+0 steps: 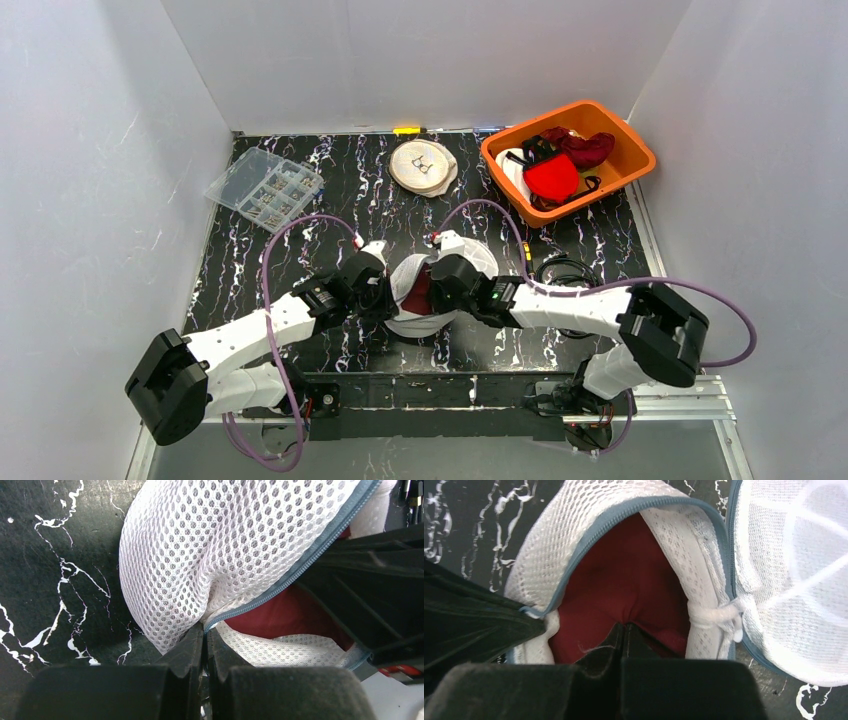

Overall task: Unzip the laundry bag and remove the bra
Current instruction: Pick up the bra from the laundry bag.

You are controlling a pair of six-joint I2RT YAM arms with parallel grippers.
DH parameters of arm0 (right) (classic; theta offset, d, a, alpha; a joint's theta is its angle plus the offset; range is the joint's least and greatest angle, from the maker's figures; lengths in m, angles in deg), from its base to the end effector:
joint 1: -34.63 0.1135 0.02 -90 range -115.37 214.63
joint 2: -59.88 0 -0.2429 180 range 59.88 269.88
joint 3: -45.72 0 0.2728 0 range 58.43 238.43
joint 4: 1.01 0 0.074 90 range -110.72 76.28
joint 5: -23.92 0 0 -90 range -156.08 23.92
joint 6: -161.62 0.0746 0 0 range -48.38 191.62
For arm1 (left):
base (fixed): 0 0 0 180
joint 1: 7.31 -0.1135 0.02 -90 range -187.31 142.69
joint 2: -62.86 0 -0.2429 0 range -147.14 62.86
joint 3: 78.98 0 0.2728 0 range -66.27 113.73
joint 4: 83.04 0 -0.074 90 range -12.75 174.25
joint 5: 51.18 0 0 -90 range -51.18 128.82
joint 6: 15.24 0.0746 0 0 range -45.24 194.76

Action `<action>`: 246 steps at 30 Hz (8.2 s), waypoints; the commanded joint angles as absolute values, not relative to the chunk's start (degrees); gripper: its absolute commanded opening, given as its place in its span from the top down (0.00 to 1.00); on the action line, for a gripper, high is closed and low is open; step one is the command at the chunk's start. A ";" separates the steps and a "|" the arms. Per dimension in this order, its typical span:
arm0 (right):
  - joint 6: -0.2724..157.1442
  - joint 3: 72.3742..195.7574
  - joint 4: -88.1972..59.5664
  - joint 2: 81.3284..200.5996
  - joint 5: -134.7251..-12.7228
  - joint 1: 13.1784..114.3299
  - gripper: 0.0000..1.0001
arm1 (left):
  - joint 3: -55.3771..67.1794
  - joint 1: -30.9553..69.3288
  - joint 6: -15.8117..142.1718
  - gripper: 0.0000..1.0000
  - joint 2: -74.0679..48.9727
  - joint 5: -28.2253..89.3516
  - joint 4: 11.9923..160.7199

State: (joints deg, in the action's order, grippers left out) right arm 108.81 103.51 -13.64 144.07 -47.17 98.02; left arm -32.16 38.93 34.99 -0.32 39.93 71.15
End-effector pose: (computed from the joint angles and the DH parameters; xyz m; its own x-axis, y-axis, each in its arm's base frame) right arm 0.1793 0.3039 0.1428 -0.6678 -0.0563 -0.7422 -0.4135 0.8572 0.3070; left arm 0.1963 -0.2029 0.1537 -0.8125 -0.0763 -0.5780 0.2504 0.8496 -0.4641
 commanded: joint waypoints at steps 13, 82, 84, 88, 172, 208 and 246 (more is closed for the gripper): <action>92.38 102.54 -16.70 125.56 -52.74 98.32 0.99 | -28.65 39.00 31.96 1.00 4.22 47.56 63.61; 108.02 87.70 7.42 108.65 -49.01 94.20 0.99 | -23.14 48.93 38.72 1.00 -10.51 59.98 64.30; 107.44 87.58 3.64 107.74 -49.45 94.13 0.95 | -22.80 48.87 38.19 1.00 -10.97 60.68 63.79; 106.43 88.38 -5.87 107.35 -49.99 94.13 0.44 | -22.28 48.90 37.82 1.00 -11.18 60.08 64.41; 108.39 89.33 -13.61 119.91 -41.00 92.31 0.81 | -15.57 48.93 35.21 1.00 -15.91 47.28 65.41; 77.00 95.77 -13.38 108.66 -66.55 93.75 0.99 | 2.93 37.95 39.23 1.00 -22.83 46.41 53.72; 95.28 79.93 -1.61 97.42 -50.85 93.64 0.99 | -10.53 37.42 47.07 0.27 0.92 51.14 59.13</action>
State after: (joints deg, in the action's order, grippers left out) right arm 96.07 80.21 -7.11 99.24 -48.91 93.32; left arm -9.67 37.99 39.91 -3.62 49.11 56.37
